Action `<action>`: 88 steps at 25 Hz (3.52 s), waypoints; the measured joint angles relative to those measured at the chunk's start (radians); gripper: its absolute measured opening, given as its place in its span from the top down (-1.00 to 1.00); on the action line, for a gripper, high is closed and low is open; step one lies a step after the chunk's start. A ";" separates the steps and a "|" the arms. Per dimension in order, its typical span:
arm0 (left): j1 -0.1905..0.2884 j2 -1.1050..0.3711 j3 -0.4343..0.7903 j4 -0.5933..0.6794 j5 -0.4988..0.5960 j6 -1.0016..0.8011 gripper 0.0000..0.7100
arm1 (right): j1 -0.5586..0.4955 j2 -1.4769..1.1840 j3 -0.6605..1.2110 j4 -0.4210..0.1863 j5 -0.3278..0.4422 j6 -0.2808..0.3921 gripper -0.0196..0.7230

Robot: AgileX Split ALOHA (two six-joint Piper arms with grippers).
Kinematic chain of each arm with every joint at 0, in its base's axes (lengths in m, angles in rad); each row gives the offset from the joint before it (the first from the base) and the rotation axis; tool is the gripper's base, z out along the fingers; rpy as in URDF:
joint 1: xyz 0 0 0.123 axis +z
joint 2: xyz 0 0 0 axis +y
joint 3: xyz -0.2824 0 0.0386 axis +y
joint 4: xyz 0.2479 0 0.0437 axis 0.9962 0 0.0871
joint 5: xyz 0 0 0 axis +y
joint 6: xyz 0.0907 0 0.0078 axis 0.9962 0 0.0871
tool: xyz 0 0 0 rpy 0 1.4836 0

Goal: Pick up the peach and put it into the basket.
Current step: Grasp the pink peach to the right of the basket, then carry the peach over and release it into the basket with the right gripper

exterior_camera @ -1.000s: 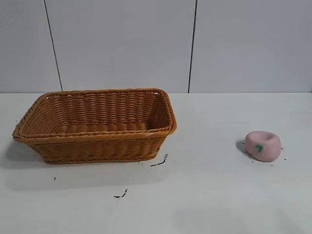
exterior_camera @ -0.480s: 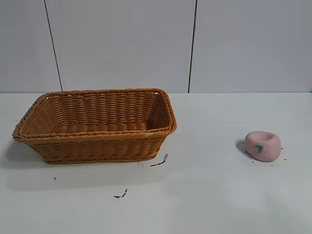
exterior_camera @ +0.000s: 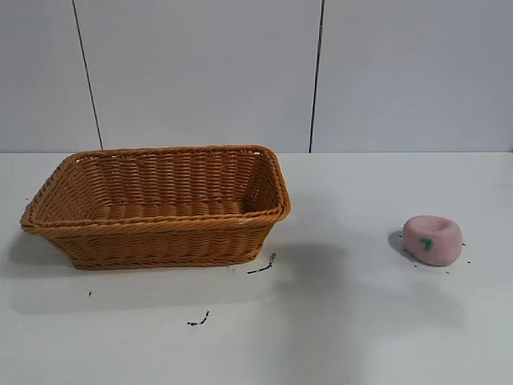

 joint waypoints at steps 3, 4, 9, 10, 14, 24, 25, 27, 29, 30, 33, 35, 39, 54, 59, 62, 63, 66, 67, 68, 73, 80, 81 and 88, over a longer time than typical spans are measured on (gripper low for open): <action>0.000 0.000 0.000 0.000 0.000 0.000 -0.95 | 0.040 0.109 -0.071 -0.002 -0.004 -0.017 -0.92; 0.000 0.000 0.000 0.000 0.000 0.000 -0.95 | 0.051 0.141 -0.088 -0.001 -0.009 -0.021 -0.92; 0.000 0.000 0.000 0.000 0.000 0.000 -0.95 | 0.064 0.267 -0.111 -0.029 -0.075 0.004 -0.92; 0.000 0.000 0.000 0.000 0.000 0.000 -0.95 | 0.064 0.290 -0.112 -0.046 -0.089 0.011 -0.92; 0.000 0.000 0.000 0.000 0.000 0.000 -0.95 | 0.063 0.366 -0.112 -0.087 -0.124 0.032 -0.92; 0.000 0.000 0.000 0.000 0.000 0.000 -0.95 | 0.062 0.495 -0.112 -0.093 -0.246 0.043 -0.92; 0.000 0.000 0.000 0.000 0.000 0.000 -0.95 | 0.062 0.503 -0.112 -0.093 -0.260 0.046 -0.92; 0.000 0.000 0.000 0.000 0.000 0.000 -0.95 | 0.062 0.514 -0.112 -0.093 -0.282 0.047 -0.92; 0.000 0.000 0.000 0.000 0.000 0.000 -0.95 | 0.062 0.519 -0.112 -0.093 -0.296 0.048 -0.92; 0.000 0.000 0.000 0.000 0.000 0.000 -0.95 | 0.062 0.519 -0.112 -0.093 -0.296 0.048 -0.92; 0.000 0.000 0.000 0.000 0.000 0.000 -0.95 | 0.062 0.519 -0.112 -0.094 -0.299 0.049 -0.69; 0.000 0.000 0.000 0.000 0.000 0.000 -0.95 | 0.062 0.519 -0.112 -0.094 -0.294 0.049 -0.24; 0.000 0.000 0.000 0.000 0.000 0.000 -0.95 | 0.062 0.519 -0.113 -0.096 -0.290 0.050 0.72; 0.000 0.000 0.000 0.000 0.000 0.000 -0.95 | 0.070 0.407 -0.482 -0.079 0.031 0.005 0.97; 0.000 0.000 0.000 0.000 0.000 0.000 -0.95 | 0.136 0.423 -0.672 -0.080 0.102 0.005 0.97; 0.000 0.000 0.000 0.000 0.000 0.000 -0.95 | 0.204 0.456 -0.789 -0.079 0.146 0.005 0.97; 0.000 0.000 0.000 0.000 0.000 0.000 -0.95 | 0.232 0.470 -0.818 -0.079 0.157 0.005 0.97; 0.000 0.000 0.000 0.000 0.000 0.000 -0.95 | 0.314 0.511 -0.899 -0.076 0.178 0.005 0.97; 0.000 0.000 0.000 0.000 0.000 0.000 -0.95 | 0.339 0.523 -0.914 -0.075 0.182 0.005 0.97; 0.000 0.000 0.000 0.000 0.000 0.000 -0.95 | 0.369 0.535 -0.927 -0.074 0.183 0.005 0.97; 0.000 0.000 0.000 0.000 0.000 0.000 -0.95 | 0.495 0.595 -0.947 -0.069 0.162 0.005 0.97; 0.000 0.000 0.000 0.000 0.000 0.000 -0.95 | 0.596 0.738 -0.947 -0.066 0.020 0.005 0.97; 0.000 0.000 0.000 0.000 0.000 0.000 -0.95 | 0.603 0.763 -0.947 -0.066 -0.002 0.005 0.97; 0.000 0.000 0.000 0.000 0.000 0.000 -0.95 | 0.610 0.888 -0.947 -0.074 -0.050 0.005 0.96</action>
